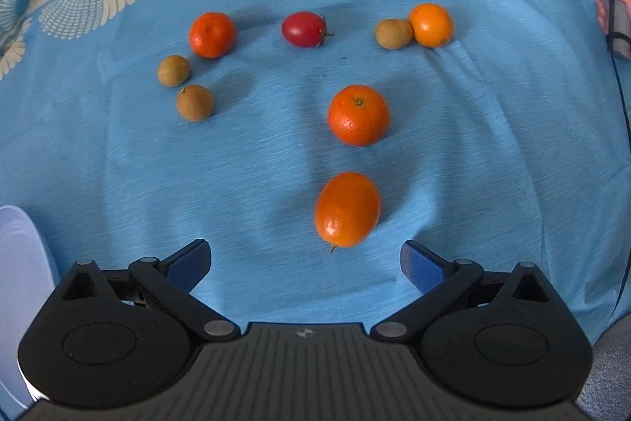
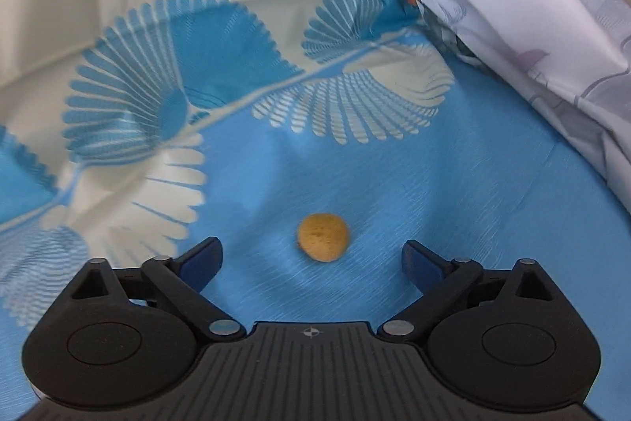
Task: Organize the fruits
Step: 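Grasp a mandarin with the left tool while the right tool grasps a small brown fruit, then carry both fruits over the blue plate and open both tools to drop them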
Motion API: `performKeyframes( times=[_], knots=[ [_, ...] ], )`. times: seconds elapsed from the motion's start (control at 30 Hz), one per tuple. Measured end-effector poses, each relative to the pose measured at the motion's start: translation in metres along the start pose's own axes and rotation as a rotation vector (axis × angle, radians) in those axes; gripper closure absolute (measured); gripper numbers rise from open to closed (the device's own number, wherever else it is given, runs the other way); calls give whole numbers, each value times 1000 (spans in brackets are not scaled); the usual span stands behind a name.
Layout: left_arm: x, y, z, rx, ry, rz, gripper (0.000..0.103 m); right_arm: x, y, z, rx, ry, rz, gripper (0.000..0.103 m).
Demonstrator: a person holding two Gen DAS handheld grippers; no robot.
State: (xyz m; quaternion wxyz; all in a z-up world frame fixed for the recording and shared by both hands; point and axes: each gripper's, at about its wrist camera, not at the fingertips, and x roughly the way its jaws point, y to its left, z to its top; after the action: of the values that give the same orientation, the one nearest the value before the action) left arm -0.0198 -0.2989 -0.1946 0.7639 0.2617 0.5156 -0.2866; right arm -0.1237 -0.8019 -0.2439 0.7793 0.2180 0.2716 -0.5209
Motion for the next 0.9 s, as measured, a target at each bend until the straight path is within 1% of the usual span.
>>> performKeyframes(
  times=[0.03, 0.07, 0.1, 0.13, 0.17, 0.3, 0.37, 0.4, 0.43, 0.47, 0.5, 0.53, 0.57, 0.6, 0.63, 0.67, 0.7, 0.73, 0.8, 0.87, 0.9],
  knots=[
    [0, 0, 0, -3, -12, -14, 21, -1, 2, -2, -23, -18, 0, 10],
    [0, -1, 0, -4, -10, -31, 46, -6, 3, -3, -27, -47, 13, 35],
    [0, 0, 1, -4, -1, -57, 56, -12, 4, -4, -35, -61, 6, 76],
    [-2, 0, 1, -11, -4, -78, 68, -16, 4, -4, -38, -48, 7, 75],
    [-3, 1, 1, -6, -7, -86, 77, -21, 4, -5, -41, -42, 12, 75],
    [-9, 0, -4, 10, -23, -86, 81, -49, 2, -14, -71, -58, 14, 76],
    [-13, 3, -2, -4, -28, -84, 82, -74, 1, -20, -74, -71, 60, 75],
    [-15, 3, 0, -4, -24, -72, 80, -86, 0, -23, -90, -80, 88, 75],
    [-14, 2, 2, 2, -12, -69, 65, -99, 2, -26, -111, -91, 109, 75],
    [-12, 2, 4, 4, -5, -72, 46, -109, 2, -28, -127, -96, 121, 75],
    [-13, 2, 6, 0, -18, -69, 36, -117, 3, -31, -134, -95, 133, 75],
    [-13, 0, 8, 5, -39, -61, 21, -123, 3, -32, -131, -86, 140, 75],
    [-14, -2, 10, 18, -63, -52, 20, -126, 2, -34, -126, -76, 141, 75],
    [-12, -4, 13, 31, -77, -47, 22, -128, 2, -36, -121, -67, 141, 75],
    [-10, -4, 16, 35, -76, -58, 41, -131, 3, -38, -116, -59, 138, 75],
    [-6, -4, 18, 34, -52, -56, 67, -134, 3, -40, -112, -51, 138, 75],
    [-3, -2, 20, 27, -24, -61, 65, -137, 4, -43, -105, -41, 144, 75],
    [-4, 1, 21, 4, -19, -74, 66, -142, 4, -45, -98, -34, 150, 75],
    [-13, 8, 19, -22, -27, -72, 66, -158, 4, -48, -76, -31, 174, 75],
    [-31, 12, 15, -33, -47, -64, 66, -188, 6, -52, -44, -32, 233, 75],
    [-43, 17, 11, -39, -60, -64, 66, -209, 9, -55, -40, -31, 271, 75]
  ],
)
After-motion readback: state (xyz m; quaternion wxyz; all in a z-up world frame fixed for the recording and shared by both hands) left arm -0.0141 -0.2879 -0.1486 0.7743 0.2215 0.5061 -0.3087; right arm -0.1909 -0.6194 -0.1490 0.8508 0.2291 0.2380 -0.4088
